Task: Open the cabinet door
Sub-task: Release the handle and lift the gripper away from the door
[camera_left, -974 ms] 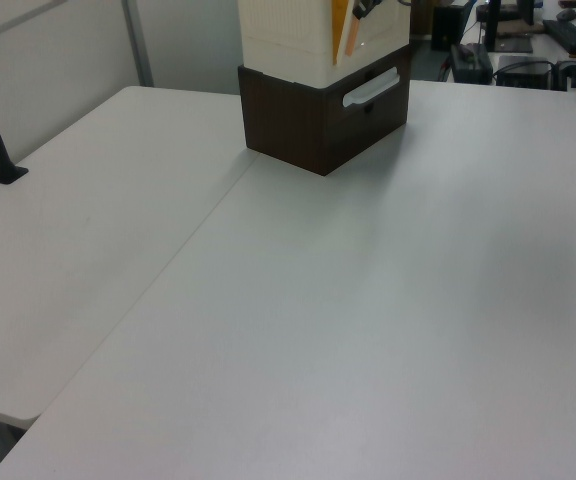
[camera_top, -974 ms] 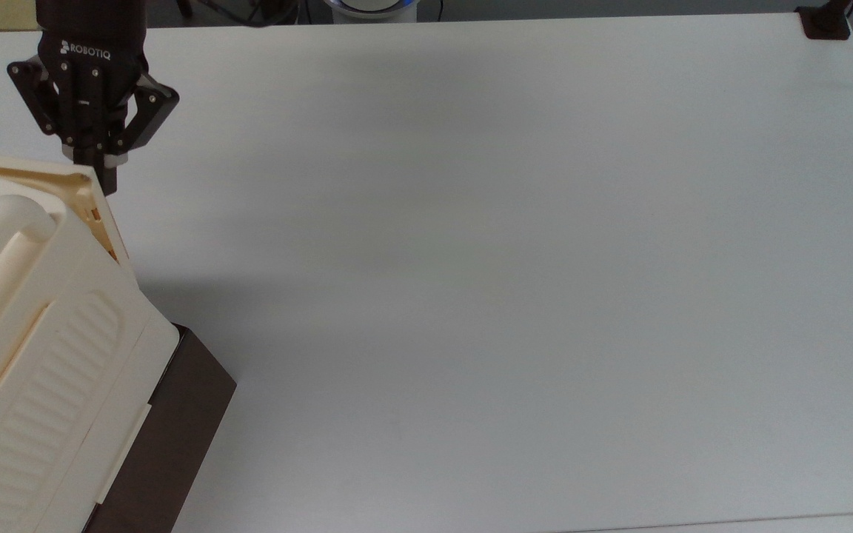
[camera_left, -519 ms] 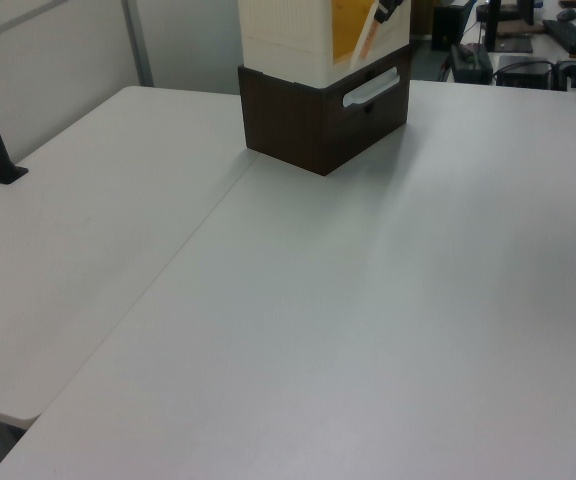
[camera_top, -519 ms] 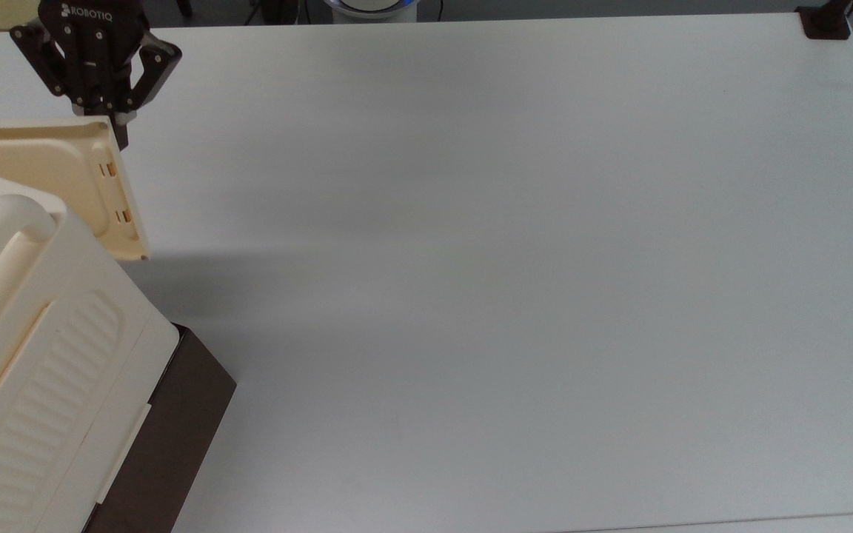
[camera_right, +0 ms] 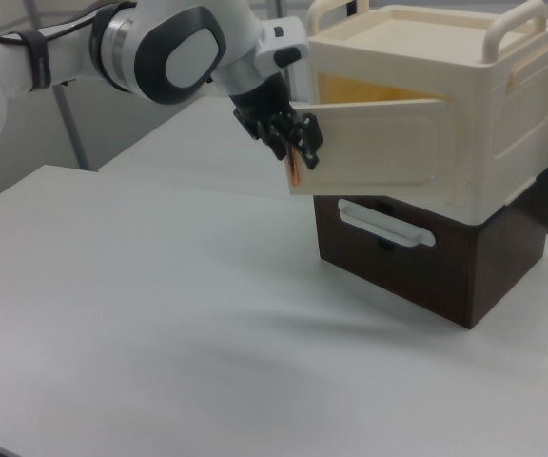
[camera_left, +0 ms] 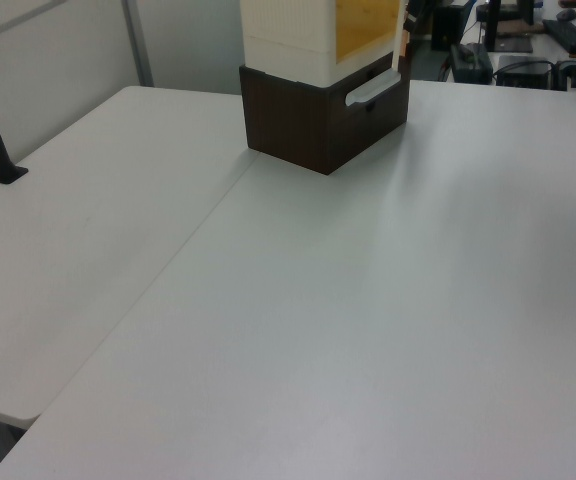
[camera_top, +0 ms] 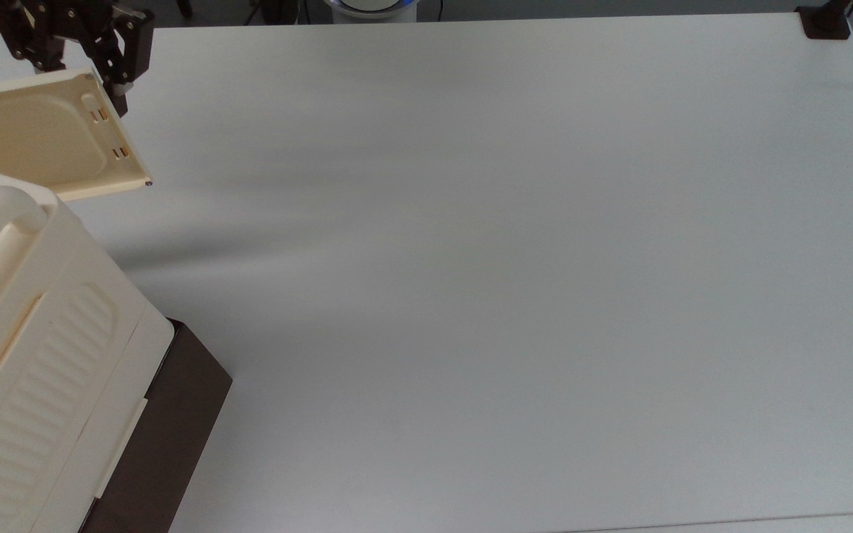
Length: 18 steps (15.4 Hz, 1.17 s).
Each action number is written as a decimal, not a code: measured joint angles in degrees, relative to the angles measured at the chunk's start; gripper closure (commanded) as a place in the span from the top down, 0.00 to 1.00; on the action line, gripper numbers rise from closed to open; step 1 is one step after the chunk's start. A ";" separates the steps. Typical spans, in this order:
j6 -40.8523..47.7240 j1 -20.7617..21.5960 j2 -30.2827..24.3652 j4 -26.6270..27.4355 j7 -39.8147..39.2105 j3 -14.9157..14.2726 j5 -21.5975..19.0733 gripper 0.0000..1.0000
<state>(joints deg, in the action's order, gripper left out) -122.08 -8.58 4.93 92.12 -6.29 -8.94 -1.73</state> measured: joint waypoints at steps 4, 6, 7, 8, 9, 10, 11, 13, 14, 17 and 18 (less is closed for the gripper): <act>5.64 -3.25 -1.28 0.13 -2.43 -0.21 0.23 1.00; 9.12 -4.96 -2.35 0.22 -3.82 -0.26 0.27 1.00; 10.47 -5.85 -2.91 0.30 -4.21 -0.29 0.40 1.00; 11.55 -6.72 -3.40 0.36 -4.45 -0.32 0.52 1.00; 12.67 -7.73 -3.93 0.45 -4.57 -0.36 0.60 1.00; 13.55 -8.76 -4.40 0.52 -4.79 -0.42 0.68 1.00; 14.17 -9.90 -4.88 0.65 -5.16 -0.47 0.74 1.00; 14.59 -12.87 -5.89 1.12 -6.82 -0.70 0.78 1.00; 14.59 -14.34 -6.09 1.21 -8.03 -0.88 0.82 1.00; 14.41 -15.93 -6.10 0.92 -11.86 -2.94 0.83 1.00; 14.40 -16.09 -6.19 0.61 -13.18 -3.76 0.83 1.00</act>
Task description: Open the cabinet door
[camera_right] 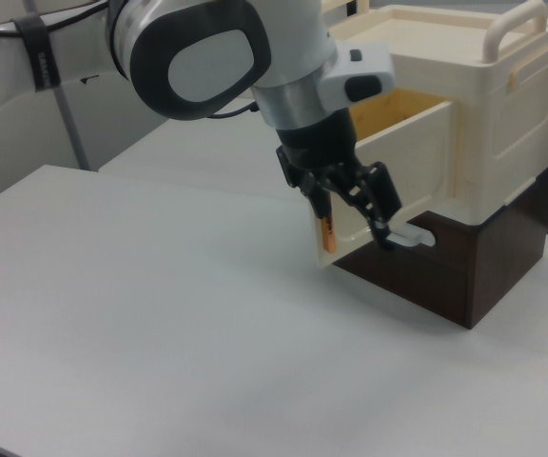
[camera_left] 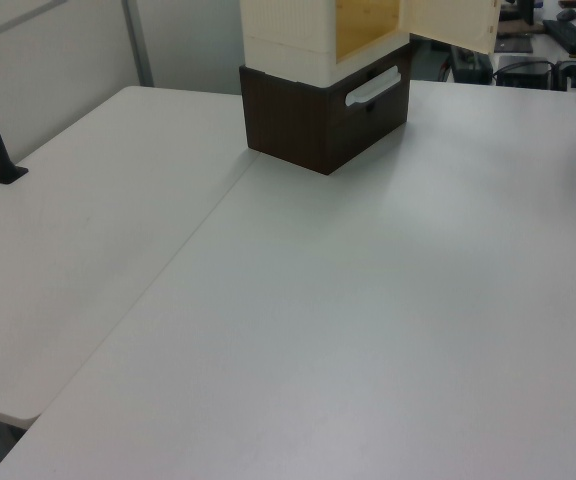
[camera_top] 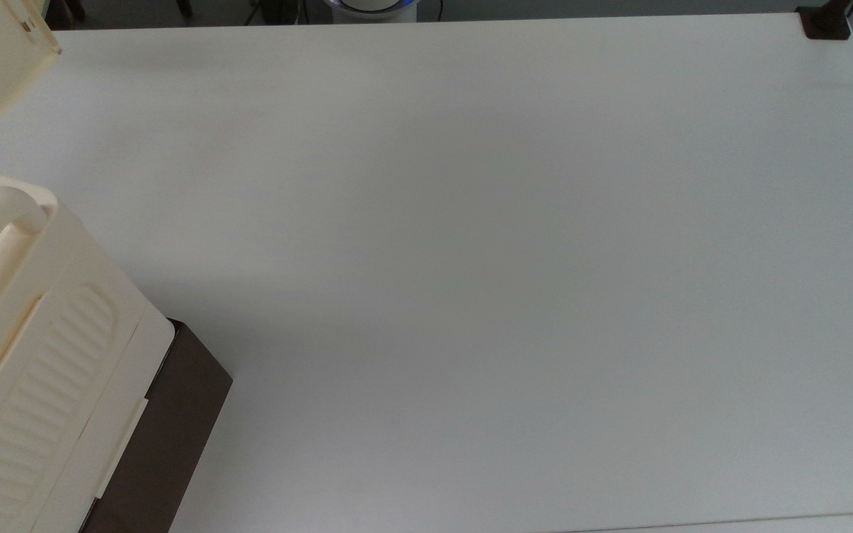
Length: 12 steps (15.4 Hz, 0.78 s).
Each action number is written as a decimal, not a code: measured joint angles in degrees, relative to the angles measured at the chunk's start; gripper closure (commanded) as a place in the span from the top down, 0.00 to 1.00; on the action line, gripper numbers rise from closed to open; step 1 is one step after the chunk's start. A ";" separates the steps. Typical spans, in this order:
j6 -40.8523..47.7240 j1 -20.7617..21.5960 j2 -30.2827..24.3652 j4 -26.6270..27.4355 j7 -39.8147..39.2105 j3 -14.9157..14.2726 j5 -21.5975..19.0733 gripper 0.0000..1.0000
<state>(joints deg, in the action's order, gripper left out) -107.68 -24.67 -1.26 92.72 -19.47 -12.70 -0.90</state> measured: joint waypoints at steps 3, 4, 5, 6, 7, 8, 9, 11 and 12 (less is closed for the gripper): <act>2.47 -0.06 -0.73 -1.67 -3.01 -0.86 0.00 1.00; 4.11 0.05 -1.00 -2.49 -3.51 -0.82 -0.01 1.00; 5.19 0.20 -1.25 -3.09 -3.78 -0.72 -0.04 1.00; 6.04 0.41 -1.55 -3.66 -3.90 -0.48 -0.06 1.00; 6.71 0.72 -1.83 -3.98 -3.90 -0.17 -0.07 1.00; 7.46 1.14 -2.13 -4.15 -3.97 0.43 -0.13 1.00; 8.11 1.74 -2.38 -4.34 -4.00 1.46 -0.14 1.00; 9.59 3.74 -2.56 -5.15 -3.30 3.87 -0.14 1.00; 10.45 5.34 -2.56 -5.46 -2.08 4.56 -0.15 1.00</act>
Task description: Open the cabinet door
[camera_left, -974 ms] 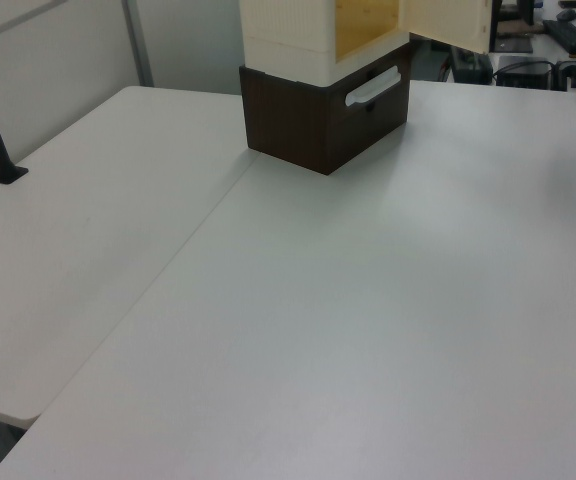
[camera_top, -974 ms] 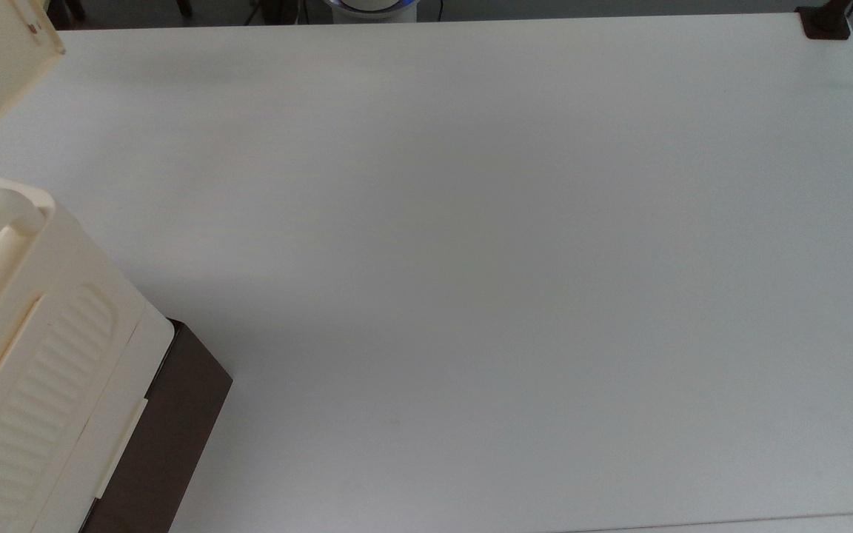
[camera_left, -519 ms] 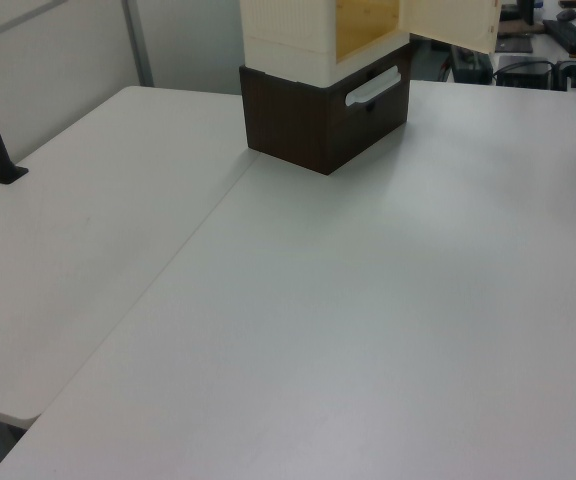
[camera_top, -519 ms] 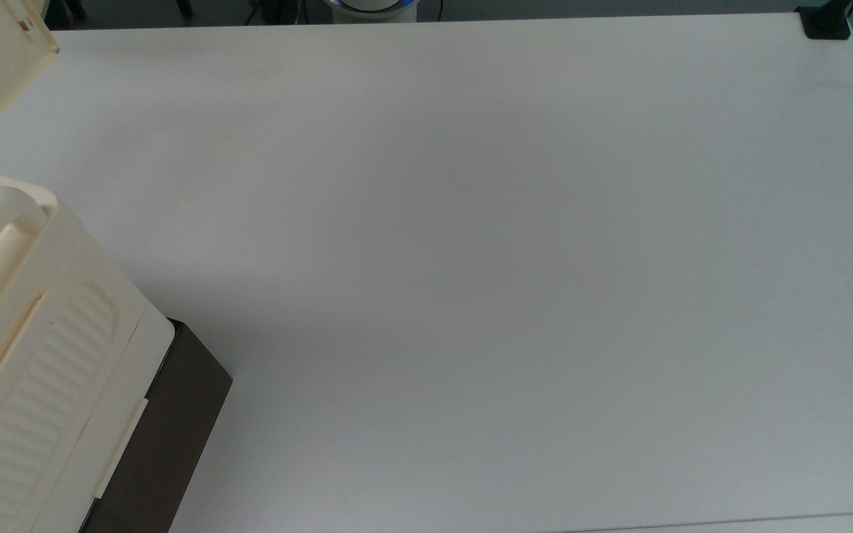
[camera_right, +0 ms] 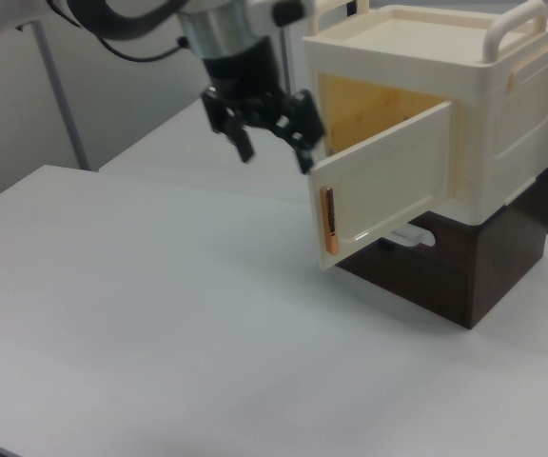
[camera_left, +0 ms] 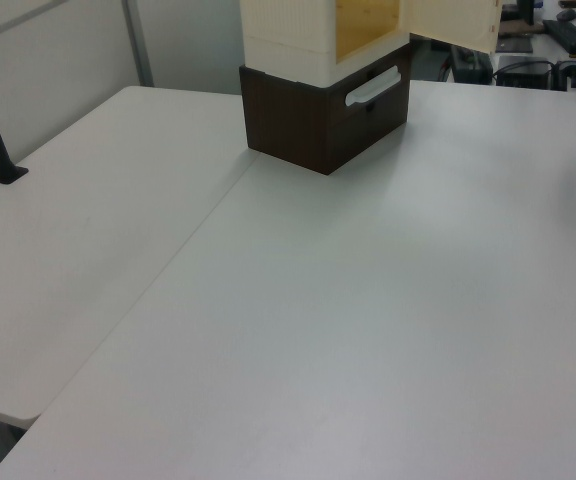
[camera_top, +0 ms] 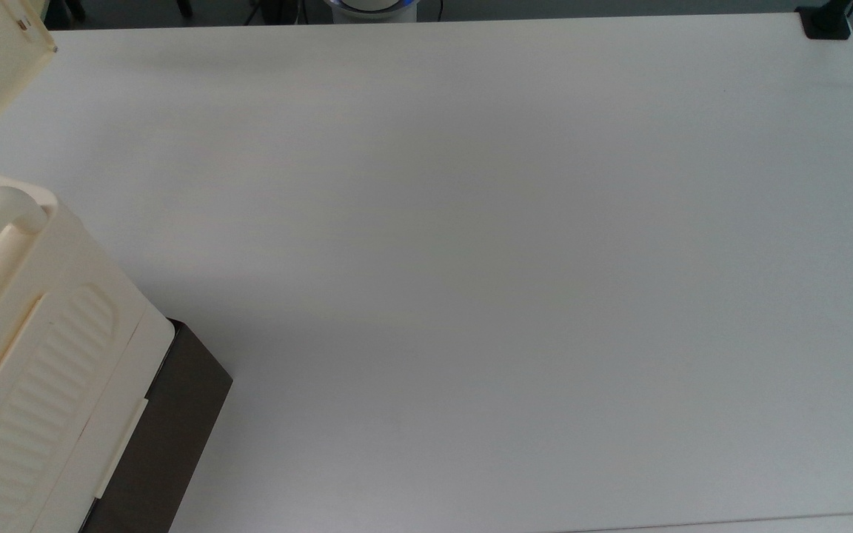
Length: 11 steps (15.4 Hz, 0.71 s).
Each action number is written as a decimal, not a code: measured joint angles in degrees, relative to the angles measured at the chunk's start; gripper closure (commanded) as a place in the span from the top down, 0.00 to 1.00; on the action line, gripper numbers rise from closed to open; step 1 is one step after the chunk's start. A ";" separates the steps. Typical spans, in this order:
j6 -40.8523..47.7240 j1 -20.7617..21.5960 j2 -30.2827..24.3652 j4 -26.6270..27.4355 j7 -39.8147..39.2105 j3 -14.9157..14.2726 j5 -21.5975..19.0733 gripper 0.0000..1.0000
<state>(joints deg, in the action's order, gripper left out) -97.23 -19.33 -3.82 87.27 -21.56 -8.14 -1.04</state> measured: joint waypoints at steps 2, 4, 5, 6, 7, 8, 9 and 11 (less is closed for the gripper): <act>1.57 4.00 -0.03 -0.26 3.67 0.60 0.00 1.00; 2.42 8.29 -0.11 -0.37 7.65 0.75 0.00 1.00; 2.62 10.61 -0.11 -0.36 9.86 0.79 0.00 1.00; 2.80 12.82 -0.08 -0.32 12.13 0.82 0.00 1.00; 2.96 14.97 -0.02 -0.20 14.34 0.86 0.00 1.00; 3.08 17.09 0.11 0.04 16.29 0.86 0.01 1.00; 3.16 19.06 0.29 0.45 17.61 0.88 0.01 1.00; 3.18 21.77 0.68 1.53 18.75 0.86 0.01 1.00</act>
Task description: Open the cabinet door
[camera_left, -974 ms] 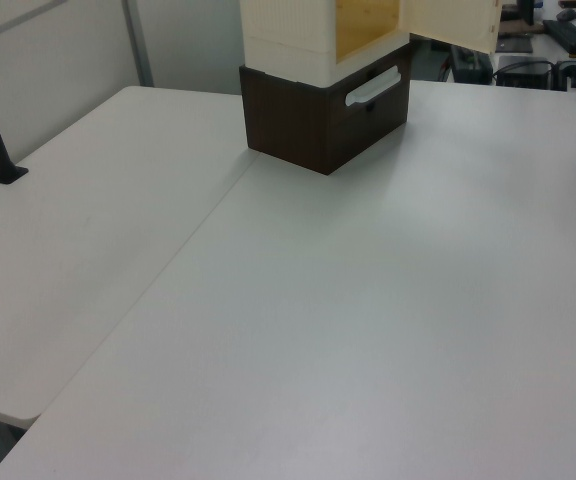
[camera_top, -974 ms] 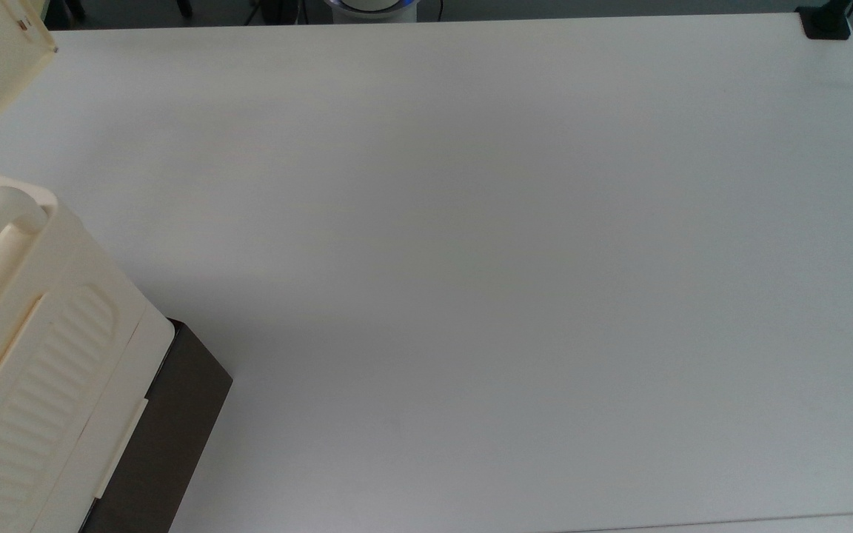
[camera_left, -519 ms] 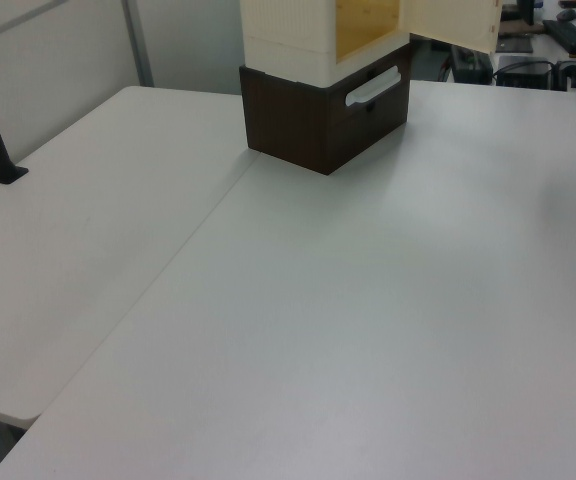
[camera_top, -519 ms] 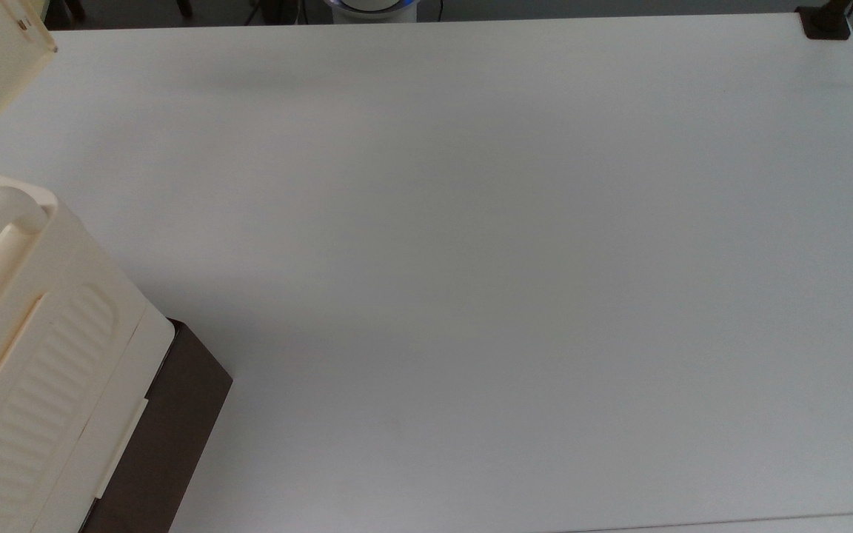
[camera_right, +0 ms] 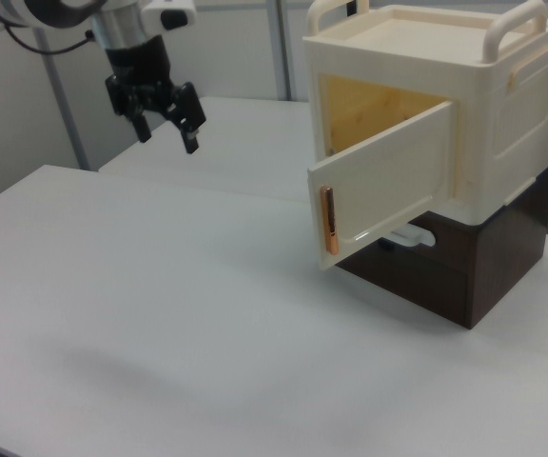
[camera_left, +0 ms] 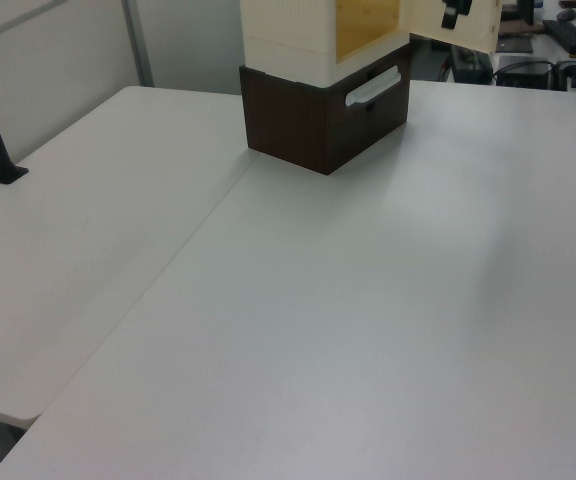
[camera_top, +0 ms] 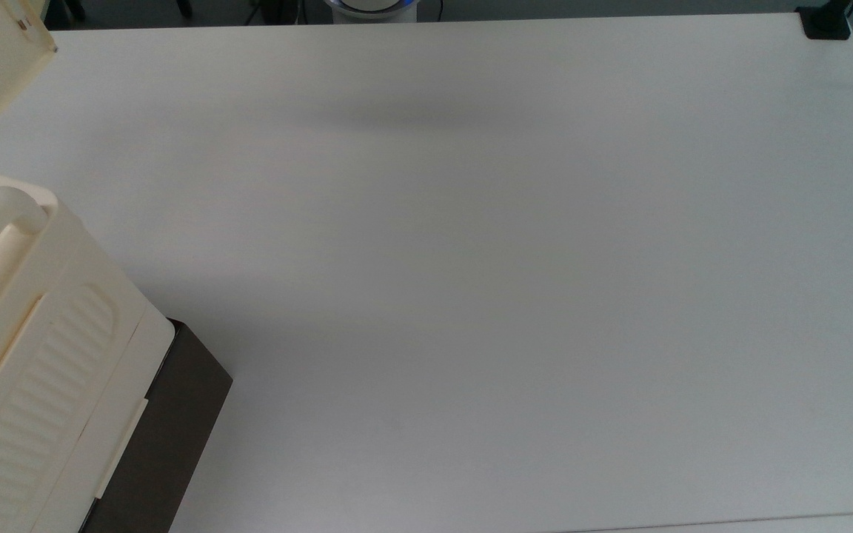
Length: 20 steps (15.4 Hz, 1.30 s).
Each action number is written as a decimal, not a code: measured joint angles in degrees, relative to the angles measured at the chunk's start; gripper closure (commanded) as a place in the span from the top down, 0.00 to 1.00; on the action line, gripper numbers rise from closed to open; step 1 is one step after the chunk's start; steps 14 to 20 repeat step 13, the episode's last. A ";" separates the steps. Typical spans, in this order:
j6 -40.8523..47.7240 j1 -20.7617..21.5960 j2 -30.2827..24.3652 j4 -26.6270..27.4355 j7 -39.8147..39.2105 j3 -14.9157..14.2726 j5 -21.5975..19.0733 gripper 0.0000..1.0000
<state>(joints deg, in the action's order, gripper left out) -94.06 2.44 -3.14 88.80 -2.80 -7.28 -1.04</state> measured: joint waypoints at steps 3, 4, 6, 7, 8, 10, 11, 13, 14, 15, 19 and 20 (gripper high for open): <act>0.00 2.17 1.37 1.58 0.08 -0.25 0.00 1.00; 0.00 2.53 2.08 1.87 0.08 -0.29 0.00 1.00; -0.40 2.80 3.48 1.90 0.00 -0.36 0.07 1.00; -0.70 2.85 3.99 1.90 -0.09 -0.43 0.07 1.00; -0.75 2.85 4.16 1.90 -0.30 -0.45 0.08 1.00; -0.75 2.85 4.20 1.88 -0.89 -0.46 0.08 1.00; -0.75 2.85 4.20 1.84 -1.07 -0.46 0.08 1.00; -0.75 2.85 4.20 1.79 -1.13 -0.46 0.09 1.00; -0.75 2.85 4.20 1.79 -1.13 -0.46 0.09 1.00; -0.75 2.85 4.20 1.79 -1.13 -0.46 0.09 1.00; -0.75 2.85 4.20 1.79 -1.13 -0.46 0.09 1.00; -0.75 2.85 4.20 1.79 -1.13 -0.46 0.09 1.00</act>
